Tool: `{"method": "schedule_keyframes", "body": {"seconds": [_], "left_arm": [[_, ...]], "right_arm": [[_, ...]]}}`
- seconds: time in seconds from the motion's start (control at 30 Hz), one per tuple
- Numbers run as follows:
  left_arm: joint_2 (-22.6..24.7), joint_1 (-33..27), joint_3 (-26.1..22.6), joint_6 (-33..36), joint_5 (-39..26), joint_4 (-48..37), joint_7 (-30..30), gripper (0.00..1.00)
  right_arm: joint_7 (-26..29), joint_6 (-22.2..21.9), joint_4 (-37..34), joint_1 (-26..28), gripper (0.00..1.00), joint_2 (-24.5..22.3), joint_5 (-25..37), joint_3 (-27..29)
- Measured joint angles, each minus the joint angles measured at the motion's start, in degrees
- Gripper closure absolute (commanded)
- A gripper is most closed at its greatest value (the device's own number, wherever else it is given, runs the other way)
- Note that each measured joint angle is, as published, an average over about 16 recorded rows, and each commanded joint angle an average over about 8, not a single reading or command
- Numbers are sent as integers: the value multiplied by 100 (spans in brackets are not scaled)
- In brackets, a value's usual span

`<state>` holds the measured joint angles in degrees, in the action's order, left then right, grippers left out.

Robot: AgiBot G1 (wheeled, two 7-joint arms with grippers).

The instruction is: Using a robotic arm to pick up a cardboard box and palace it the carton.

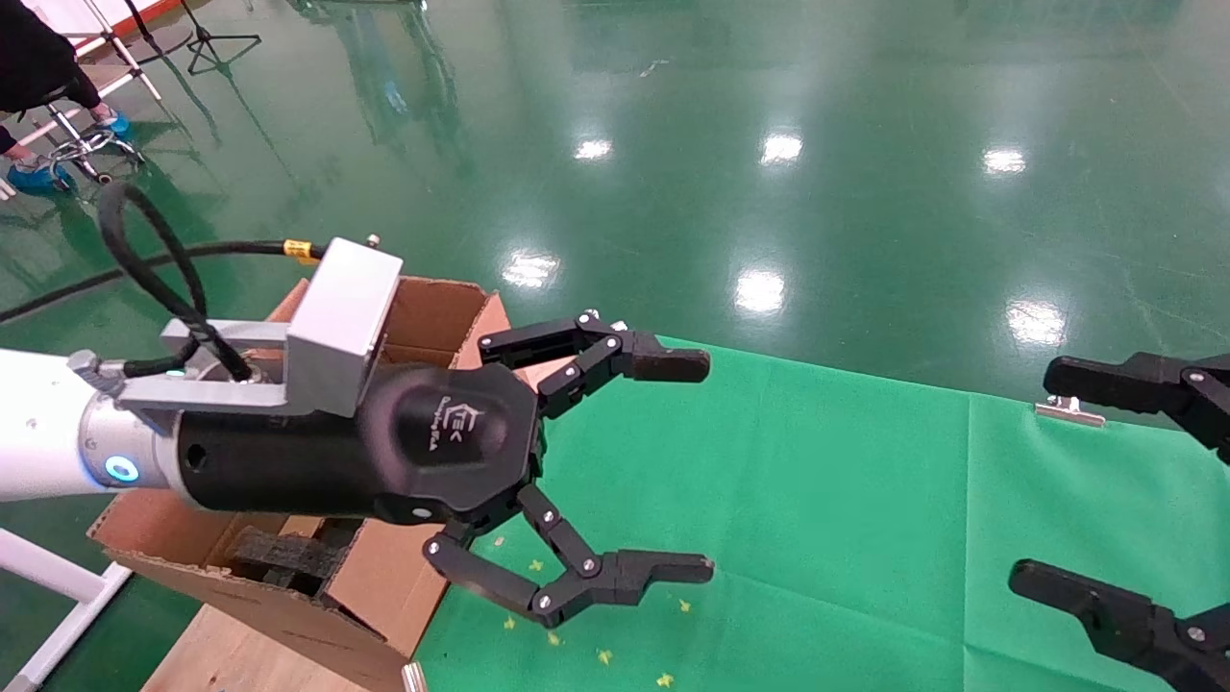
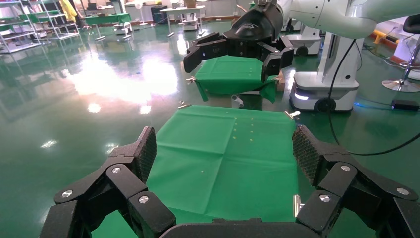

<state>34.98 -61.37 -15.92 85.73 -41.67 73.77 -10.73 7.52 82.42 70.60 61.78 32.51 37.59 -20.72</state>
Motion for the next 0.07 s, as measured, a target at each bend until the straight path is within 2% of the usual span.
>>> {"method": "schedule_keyframes", "body": {"seconds": [0.07], "left_arm": [[0, -2, -1, -1, -2, -3, -1, 0]], "right_arm": [[0, 0, 0, 0, 0, 0, 0, 0]]}}
